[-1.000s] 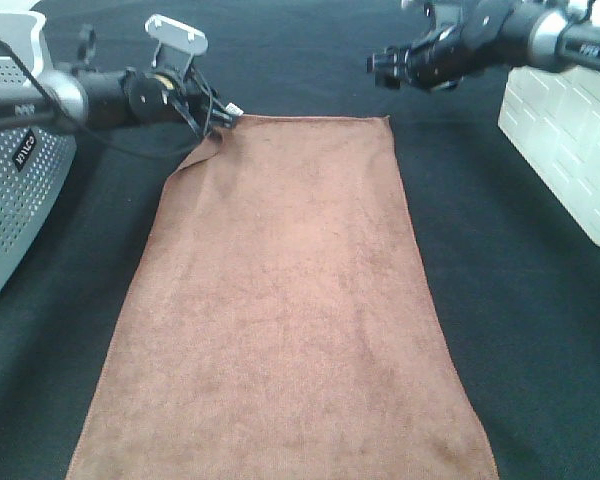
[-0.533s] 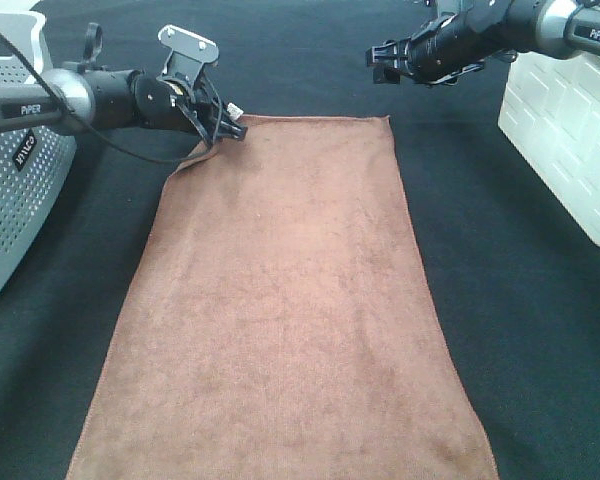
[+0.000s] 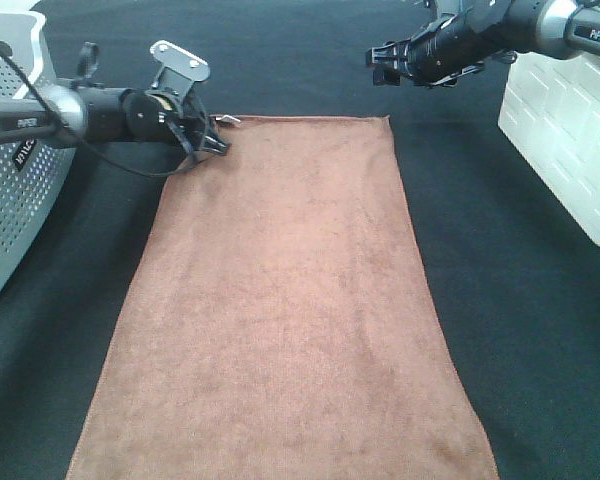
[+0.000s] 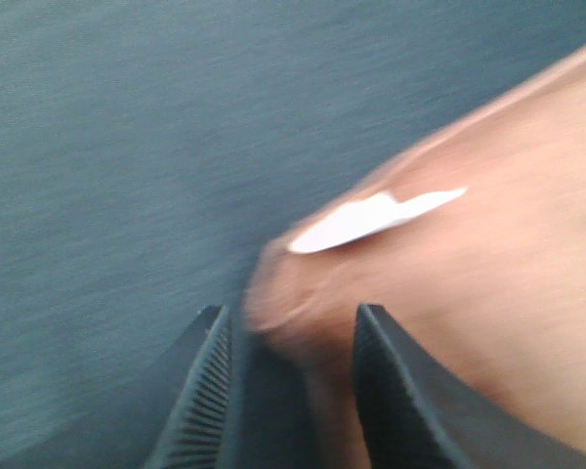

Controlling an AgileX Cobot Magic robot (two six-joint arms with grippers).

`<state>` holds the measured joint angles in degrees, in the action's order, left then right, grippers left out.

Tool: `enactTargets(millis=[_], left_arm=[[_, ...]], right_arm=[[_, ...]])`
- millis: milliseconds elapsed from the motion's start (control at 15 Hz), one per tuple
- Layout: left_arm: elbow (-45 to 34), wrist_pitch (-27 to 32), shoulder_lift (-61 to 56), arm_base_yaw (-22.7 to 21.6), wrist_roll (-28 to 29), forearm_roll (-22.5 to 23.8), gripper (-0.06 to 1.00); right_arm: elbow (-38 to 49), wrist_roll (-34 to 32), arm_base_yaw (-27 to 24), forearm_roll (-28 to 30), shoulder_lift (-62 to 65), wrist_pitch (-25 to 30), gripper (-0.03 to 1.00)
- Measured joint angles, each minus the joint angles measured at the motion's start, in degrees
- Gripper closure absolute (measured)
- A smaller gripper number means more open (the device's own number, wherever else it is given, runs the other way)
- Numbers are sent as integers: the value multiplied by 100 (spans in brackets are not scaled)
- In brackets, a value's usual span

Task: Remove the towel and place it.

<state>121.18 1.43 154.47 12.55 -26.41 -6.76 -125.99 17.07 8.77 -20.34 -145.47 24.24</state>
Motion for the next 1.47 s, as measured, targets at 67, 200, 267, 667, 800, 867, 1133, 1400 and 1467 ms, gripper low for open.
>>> enactTargets(millis=[67,200,267,667,800,867,1133,1400,1467], left_arm=[[0,-11,0,-86,0,17,55],[40,-57,0,-178,0,23,55],[120,-46,0,-178,34,-23,55],[1134,963,-11,229,1054,-670,50],[1140,1106,-11,286,1576,-596,35],[1140,1129,-11,286,1868,-424,31],[1140,1541,-6,264,3352,963,29],[1146,1215,241,252,3753,1060,29],[1146,1215,241,252,3753,1060,29]], right_arm=[[0,6,0,0,0,6,33],[0,23,0,0,0,6,33],[0,23,0,0,0,6,33],[0,29,0,-6,0,6,33],[0,29,0,-6,0,6,33],[0,29,0,-6,0,6,33],[0,29,0,-6,0,46,33],[0,29,0,-6,0,160,33],[0,29,0,-6,0,160,33]])
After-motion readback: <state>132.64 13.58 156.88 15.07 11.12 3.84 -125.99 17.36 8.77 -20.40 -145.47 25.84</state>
